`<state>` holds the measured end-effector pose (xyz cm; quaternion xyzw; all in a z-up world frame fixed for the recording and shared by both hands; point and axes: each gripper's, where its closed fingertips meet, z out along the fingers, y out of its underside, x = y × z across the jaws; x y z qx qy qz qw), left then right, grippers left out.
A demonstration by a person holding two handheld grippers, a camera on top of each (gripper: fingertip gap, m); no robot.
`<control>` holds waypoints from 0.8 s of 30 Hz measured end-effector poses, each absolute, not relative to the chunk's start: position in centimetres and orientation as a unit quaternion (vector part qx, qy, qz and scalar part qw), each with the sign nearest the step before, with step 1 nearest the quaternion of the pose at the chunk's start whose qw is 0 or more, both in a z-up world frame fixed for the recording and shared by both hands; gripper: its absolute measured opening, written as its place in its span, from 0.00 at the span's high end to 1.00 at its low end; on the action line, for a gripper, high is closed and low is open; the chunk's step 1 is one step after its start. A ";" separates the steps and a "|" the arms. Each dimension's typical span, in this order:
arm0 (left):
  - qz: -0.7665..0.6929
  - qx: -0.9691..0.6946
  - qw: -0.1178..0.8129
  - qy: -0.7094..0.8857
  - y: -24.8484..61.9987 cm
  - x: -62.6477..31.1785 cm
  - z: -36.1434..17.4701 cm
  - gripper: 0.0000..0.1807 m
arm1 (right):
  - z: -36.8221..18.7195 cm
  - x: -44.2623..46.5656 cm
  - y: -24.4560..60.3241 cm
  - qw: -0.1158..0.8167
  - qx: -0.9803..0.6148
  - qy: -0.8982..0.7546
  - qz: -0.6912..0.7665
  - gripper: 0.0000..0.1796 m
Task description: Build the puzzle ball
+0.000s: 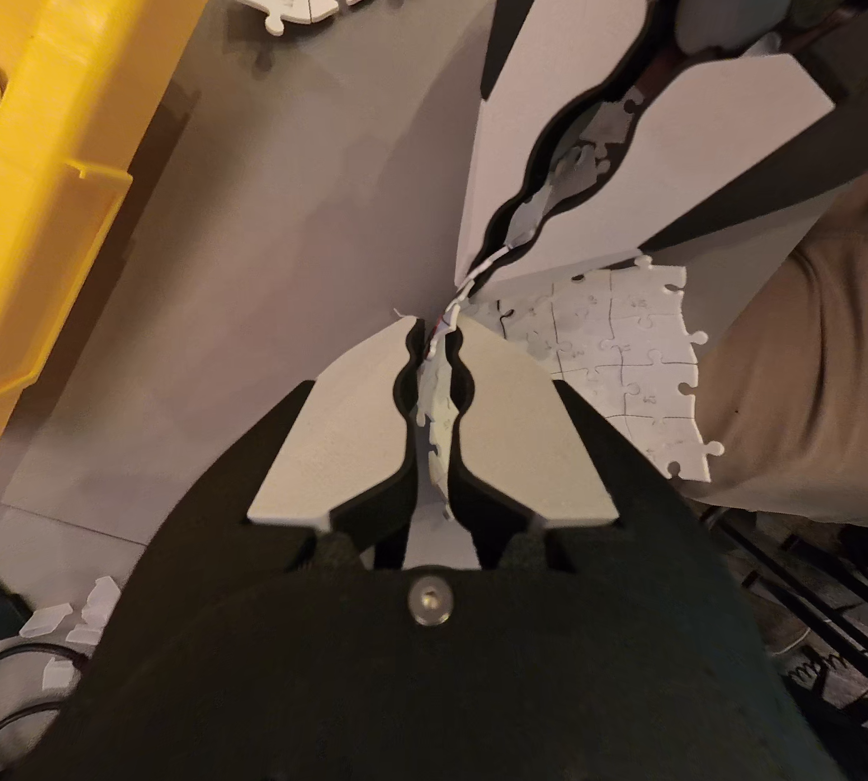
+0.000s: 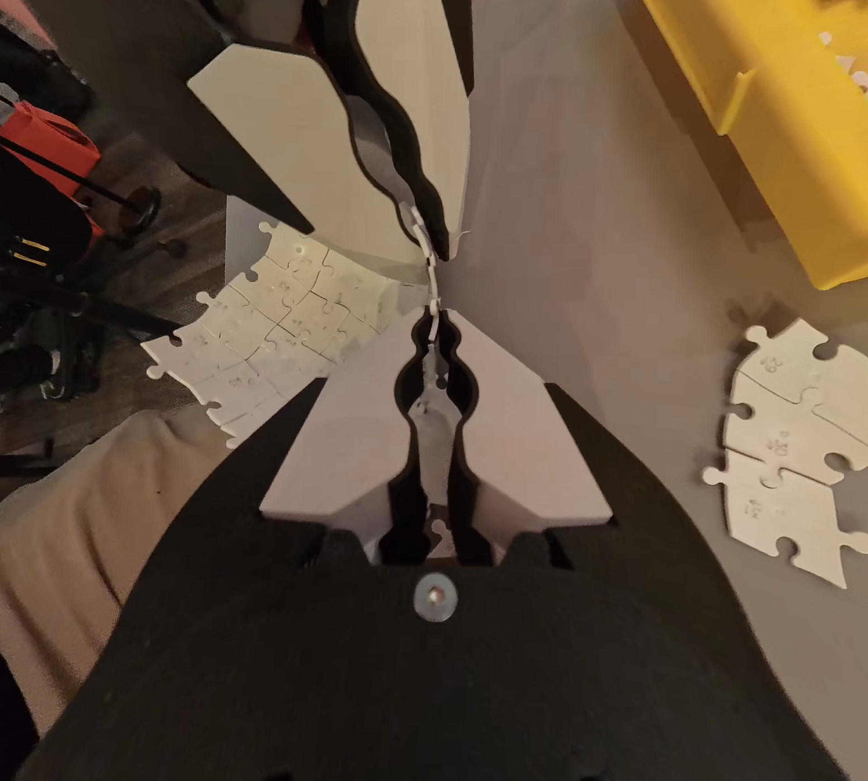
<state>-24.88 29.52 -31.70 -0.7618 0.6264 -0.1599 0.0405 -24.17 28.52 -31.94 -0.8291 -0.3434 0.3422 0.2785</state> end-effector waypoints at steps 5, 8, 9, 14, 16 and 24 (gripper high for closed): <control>-0.169 -0.766 0.038 0.619 29.6 -24.9 -31.6 0.96 | -31.9 -24.2 28.6 0.282 -0.829 -0.344 0.339 1.00; -0.171 -0.767 0.038 0.618 29.6 -24.9 -31.7 0.96 | -31.9 -24.2 28.6 0.278 -0.830 -0.339 0.344 1.00; -0.171 -0.766 0.036 0.619 29.5 -25.0 -31.7 0.95 | -31.9 -24.3 28.6 0.274 -0.831 -0.333 0.350 1.00; -0.169 -0.768 0.040 0.617 29.7 -25.0 -31.7 0.95 | -32.0 -24.1 28.7 0.268 -0.832 -0.320 0.366 1.00; -0.163 -0.770 0.039 0.616 29.8 -25.4 -31.8 0.93 | -31.9 -24.0 28.7 0.268 -0.831 -0.318 0.369 1.00; -0.176 -0.772 0.047 0.609 29.5 -26.2 -31.4 0.93 | -31.8 -24.3 28.4 0.262 -0.830 -0.321 0.374 0.99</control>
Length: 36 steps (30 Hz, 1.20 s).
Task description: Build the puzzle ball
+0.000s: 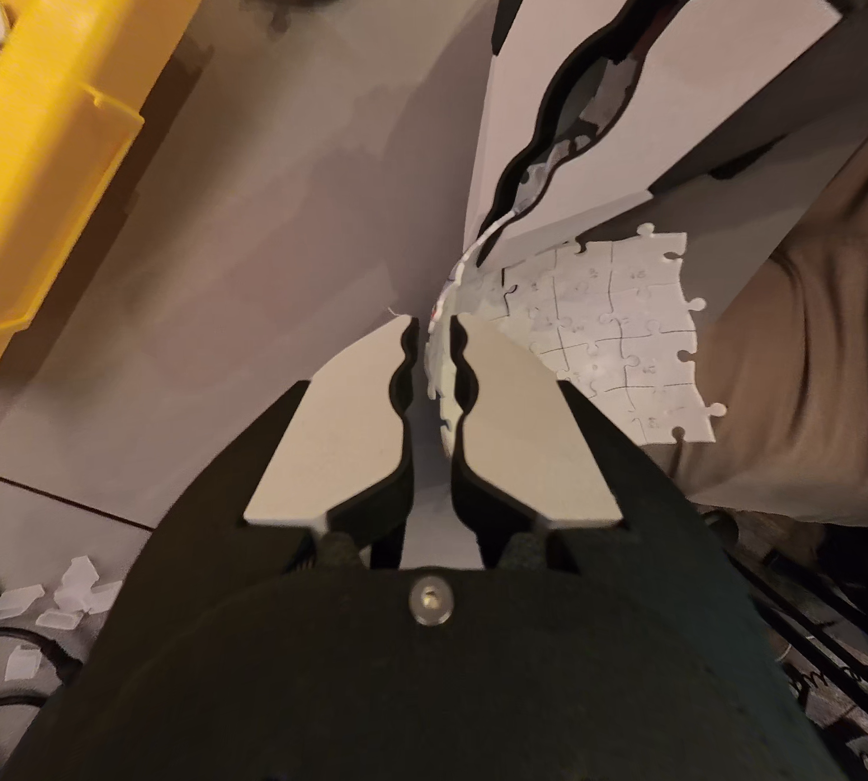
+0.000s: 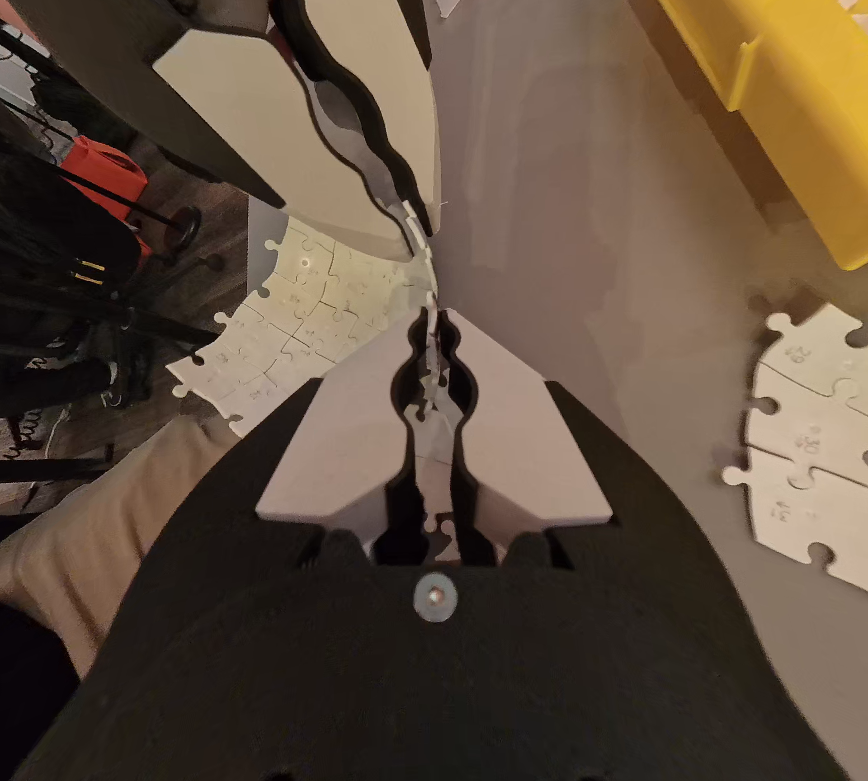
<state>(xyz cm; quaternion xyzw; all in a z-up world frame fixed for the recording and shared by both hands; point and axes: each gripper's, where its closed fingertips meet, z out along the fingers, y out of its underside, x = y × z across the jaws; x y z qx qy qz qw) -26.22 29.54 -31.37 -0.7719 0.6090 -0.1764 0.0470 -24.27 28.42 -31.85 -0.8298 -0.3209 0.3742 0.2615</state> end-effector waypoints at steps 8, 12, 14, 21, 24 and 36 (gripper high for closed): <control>-0.174 -0.780 0.049 0.599 29.3 -26.6 -31.9 0.97 | -32.1 -23.4 27.8 0.230 -0.836 -0.310 0.391 0.92; -0.173 -0.784 0.062 0.593 29.3 -26.8 -31.7 0.97 | -32.1 -22.7 27.4 0.209 -0.837 -0.304 0.405 0.92; -0.174 -0.786 0.069 0.589 29.3 -26.8 -31.6 0.97 | -32.1 -22.6 27.2 0.199 -0.836 -0.301 0.412 0.93; -0.166 -0.799 0.091 0.571 29.2 -27.3 -31.4 0.97 | -32.1 -23.5 26.6 0.186 -0.833 -0.282 0.439 0.99; -0.163 -0.805 0.101 0.562 29.1 -27.5 -31.3 0.97 | -31.9 -23.6 26.6 0.182 -0.830 -0.265 0.456 0.96; -0.151 -0.821 0.146 0.530 29.1 -27.6 -30.4 0.98 | -32.2 -24.1 26.5 0.194 -0.834 -0.281 0.434 0.98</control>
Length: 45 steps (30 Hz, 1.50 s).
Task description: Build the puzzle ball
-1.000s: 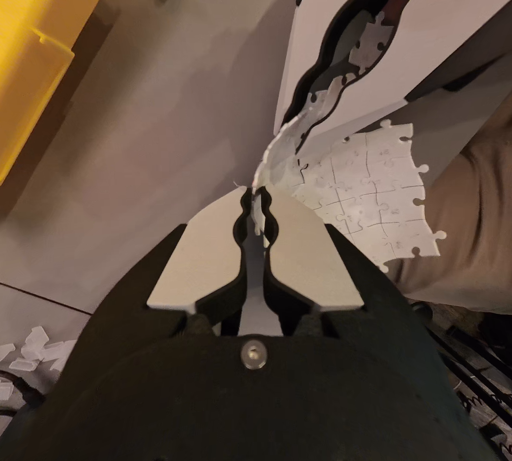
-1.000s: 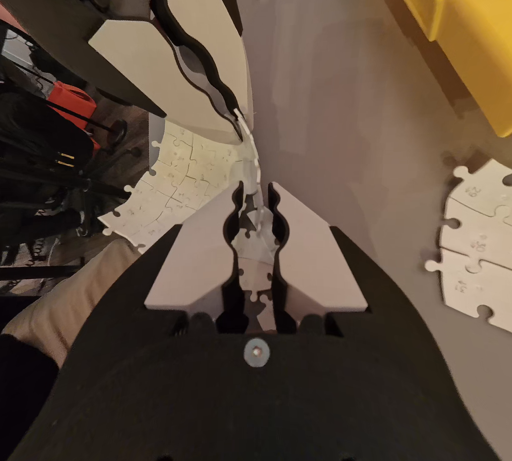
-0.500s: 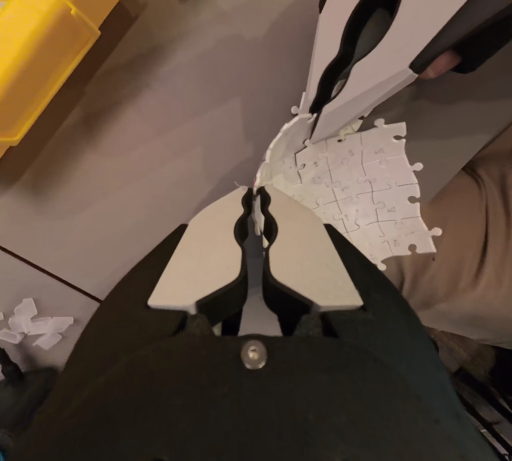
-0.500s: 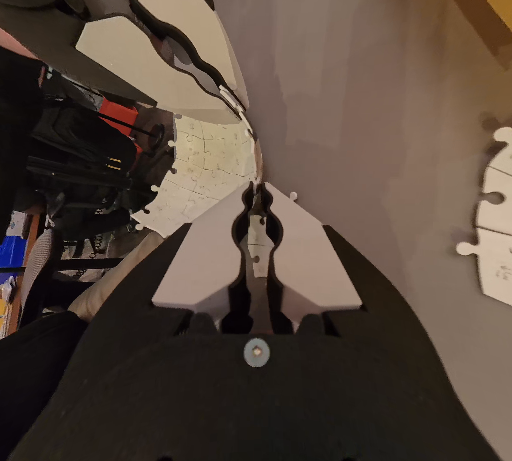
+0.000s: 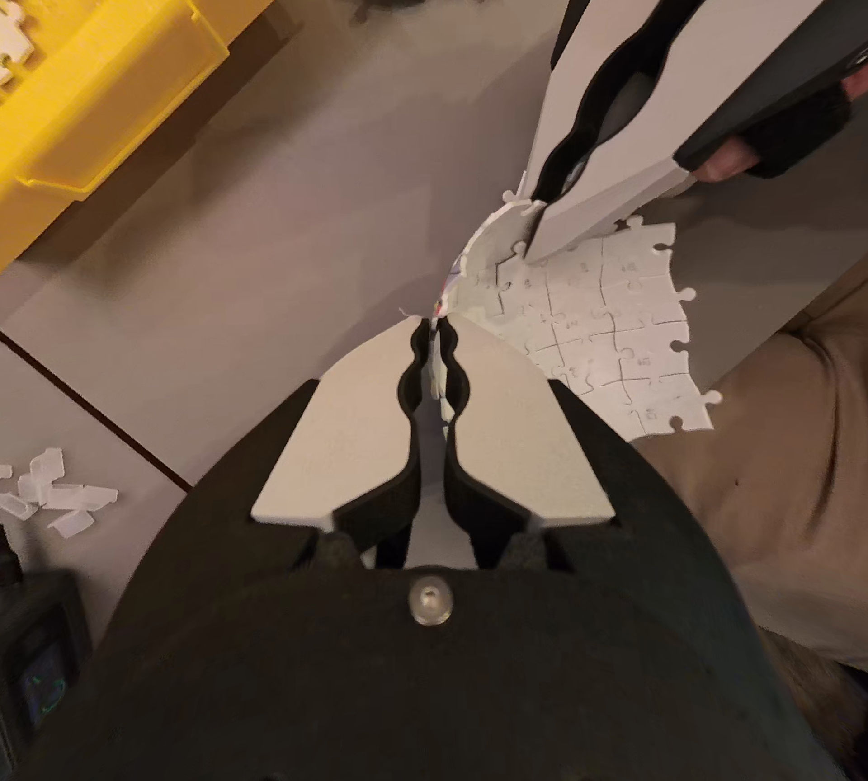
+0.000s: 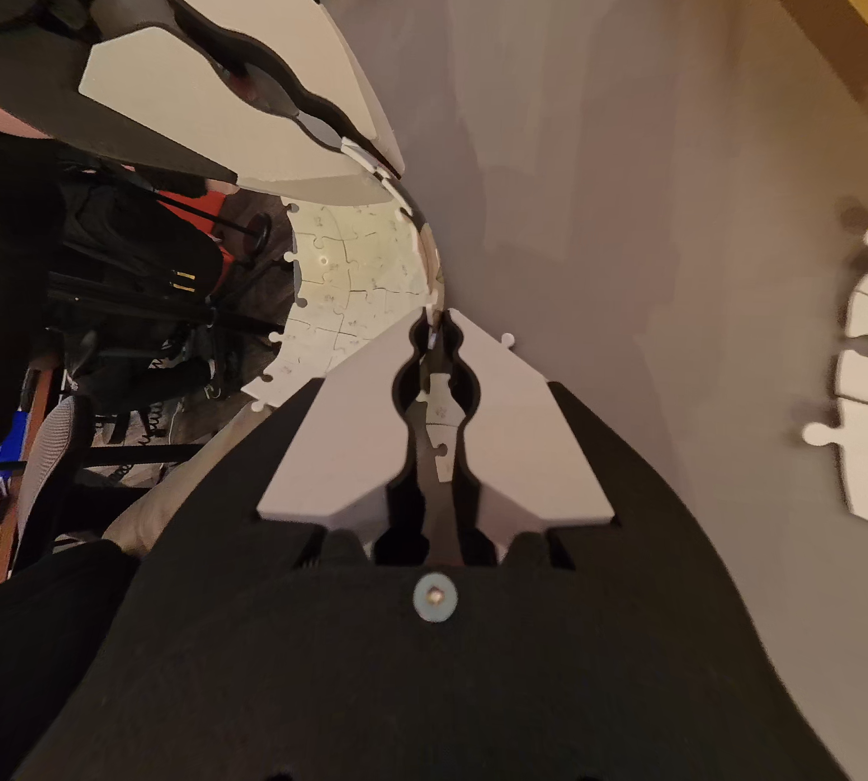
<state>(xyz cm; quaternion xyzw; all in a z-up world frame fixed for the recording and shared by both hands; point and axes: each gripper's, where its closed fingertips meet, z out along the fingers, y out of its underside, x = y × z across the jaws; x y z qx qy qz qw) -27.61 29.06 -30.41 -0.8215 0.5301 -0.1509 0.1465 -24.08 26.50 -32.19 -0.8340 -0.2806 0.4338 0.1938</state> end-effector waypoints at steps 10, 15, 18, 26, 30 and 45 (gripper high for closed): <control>-0.147 -0.827 0.177 0.513 29.1 -27.7 -29.5 0.98 | -31.7 -24.3 26.9 0.217 -0.831 -0.278 0.430 0.99; -0.154 -0.826 0.192 0.507 29.0 -27.6 -29.0 0.98 | -31.8 -24.6 26.9 0.220 -0.831 -0.279 0.428 0.99; -0.151 -0.825 0.198 0.507 29.0 -27.6 -28.8 0.98 | -31.8 -24.7 26.9 0.225 -0.830 -0.280 0.427 0.99; -0.168 -0.824 0.206 0.500 28.9 -27.7 -28.4 0.98 | -31.5 -24.9 26.9 0.239 -0.822 -0.294 0.424 0.99; -0.179 -0.823 0.207 0.498 28.8 -27.9 -28.3 0.98 | -31.5 -25.2 27.0 0.245 -0.824 -0.289 0.421 0.99; -0.237 -0.805 0.206 0.504 27.6 -27.9 -27.6 0.86 | -31.1 -25.4 27.1 0.270 -0.818 -0.312 0.401 1.00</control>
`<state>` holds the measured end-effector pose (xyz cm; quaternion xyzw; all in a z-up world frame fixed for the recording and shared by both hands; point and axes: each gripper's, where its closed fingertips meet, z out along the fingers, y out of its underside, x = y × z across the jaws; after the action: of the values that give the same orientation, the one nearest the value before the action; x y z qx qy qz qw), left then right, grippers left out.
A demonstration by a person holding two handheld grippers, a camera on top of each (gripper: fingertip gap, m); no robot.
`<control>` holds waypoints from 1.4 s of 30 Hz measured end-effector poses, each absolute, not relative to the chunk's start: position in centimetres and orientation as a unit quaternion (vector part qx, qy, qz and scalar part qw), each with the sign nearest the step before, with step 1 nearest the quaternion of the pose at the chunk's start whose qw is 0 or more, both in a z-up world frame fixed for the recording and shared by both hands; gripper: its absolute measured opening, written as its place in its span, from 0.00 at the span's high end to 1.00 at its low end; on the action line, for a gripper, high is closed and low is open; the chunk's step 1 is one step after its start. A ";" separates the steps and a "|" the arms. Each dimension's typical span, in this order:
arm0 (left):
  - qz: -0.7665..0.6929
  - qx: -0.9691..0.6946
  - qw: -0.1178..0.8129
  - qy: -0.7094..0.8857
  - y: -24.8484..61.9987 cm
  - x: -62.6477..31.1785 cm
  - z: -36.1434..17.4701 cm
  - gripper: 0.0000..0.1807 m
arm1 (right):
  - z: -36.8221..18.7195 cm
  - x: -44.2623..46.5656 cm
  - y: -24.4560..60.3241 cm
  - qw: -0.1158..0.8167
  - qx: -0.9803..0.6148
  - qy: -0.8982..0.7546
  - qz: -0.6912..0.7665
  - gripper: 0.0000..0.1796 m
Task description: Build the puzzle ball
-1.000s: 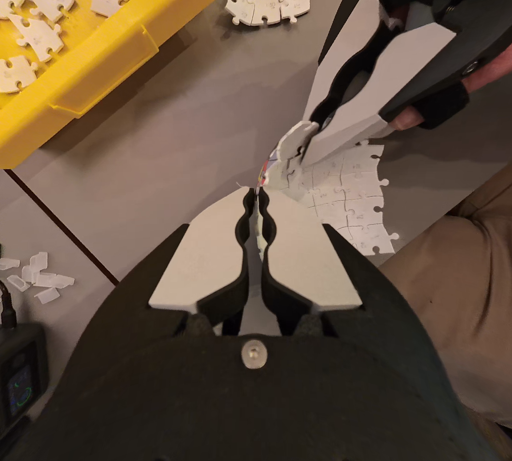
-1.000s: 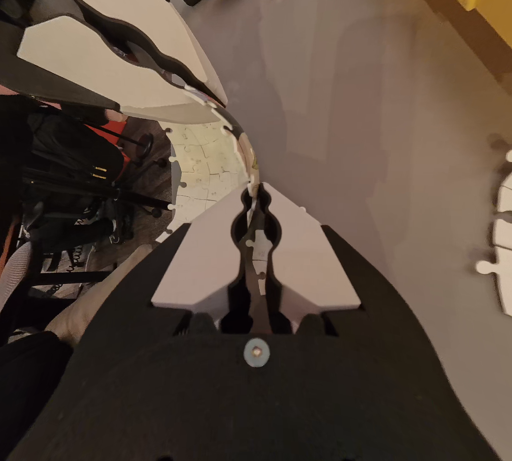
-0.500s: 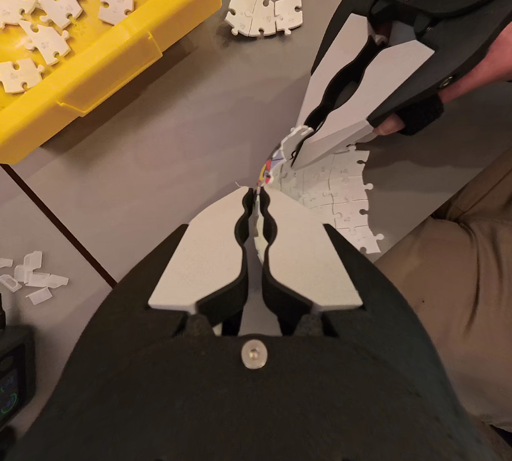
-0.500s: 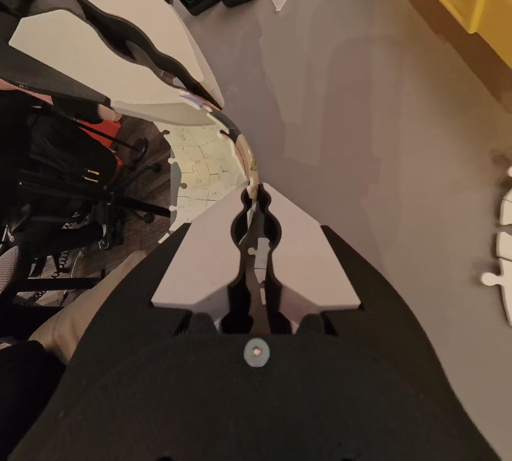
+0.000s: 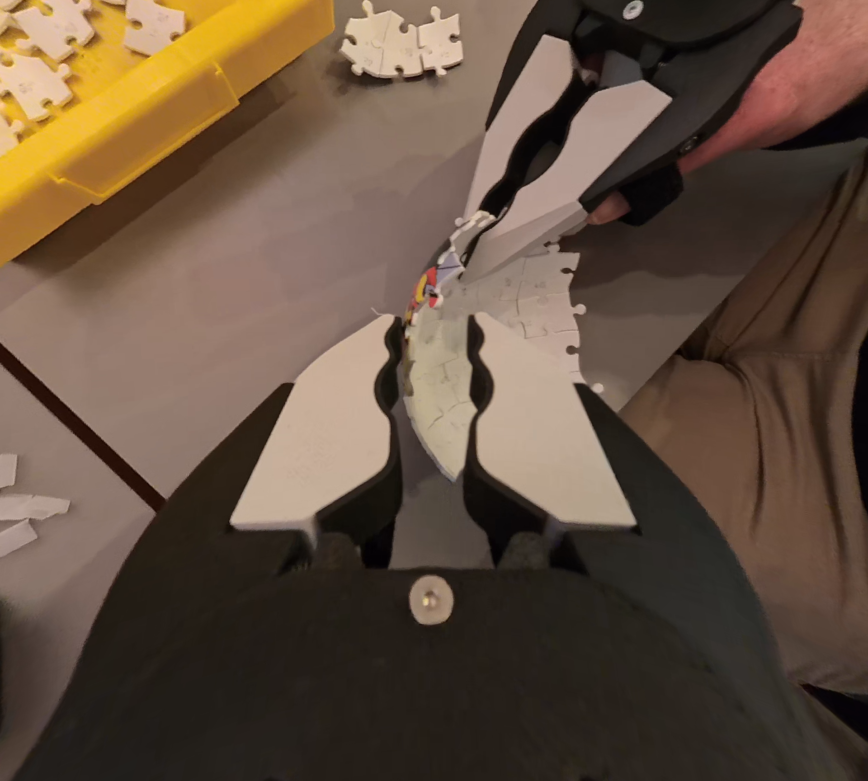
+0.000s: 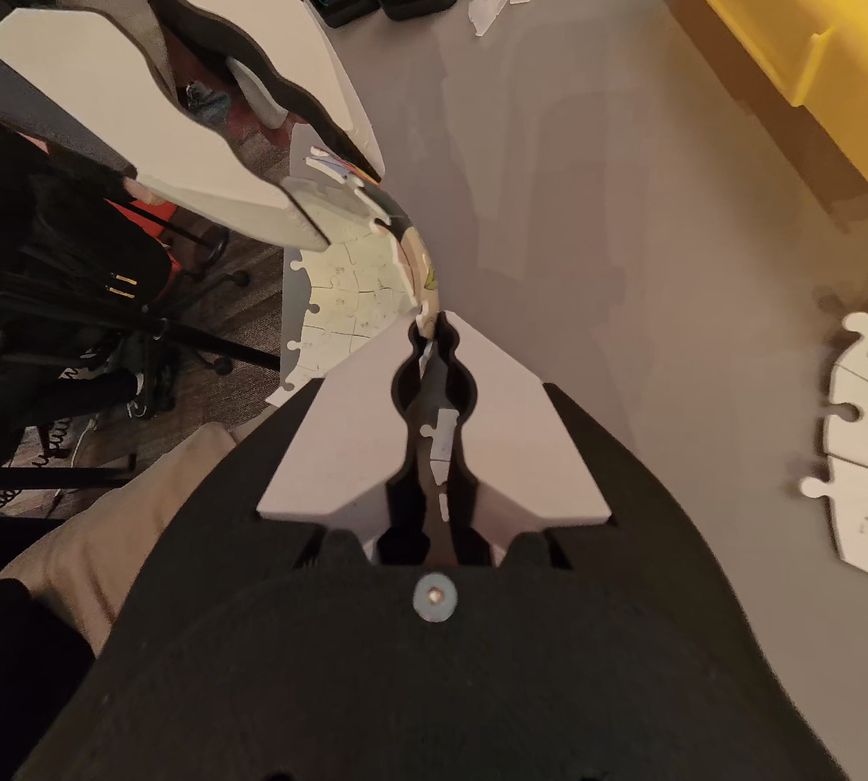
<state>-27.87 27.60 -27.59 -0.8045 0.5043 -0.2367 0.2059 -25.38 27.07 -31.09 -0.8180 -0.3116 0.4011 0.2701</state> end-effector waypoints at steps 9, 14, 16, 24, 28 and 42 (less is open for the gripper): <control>-0.191 -0.780 0.158 0.574 26.5 -27.9 -29.0 0.82 | -30.1 -26.1 26.6 0.292 -0.801 -0.350 0.388 1.00; -0.166 -0.775 0.152 0.591 26.7 -27.7 -29.6 0.91 | -29.5 -26.4 26.4 0.305 -0.793 -0.368 0.377 1.00; -0.161 -0.775 0.155 0.591 26.8 -27.8 -29.6 0.93 | -29.5 -26.4 26.4 0.308 -0.792 -0.371 0.374 1.00; -0.154 -0.783 0.167 0.579 27.2 -27.8 -29.6 0.96 | -29.4 -26.4 26.6 0.317 -0.796 -0.364 0.366 0.99; -0.151 -0.785 0.169 0.577 27.2 -27.7 -29.7 0.96 | -29.5 -26.5 26.7 0.318 -0.796 -0.358 0.369 0.99; -0.155 -0.780 0.179 0.579 26.9 -27.3 -29.6 0.97 | -29.5 -26.4 26.6 0.313 -0.793 -0.365 0.374 1.00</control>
<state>-27.28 26.93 -29.59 -0.7803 0.5788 -0.1548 0.1791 -26.42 26.59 -29.52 -0.7927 -0.3652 0.3743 0.3132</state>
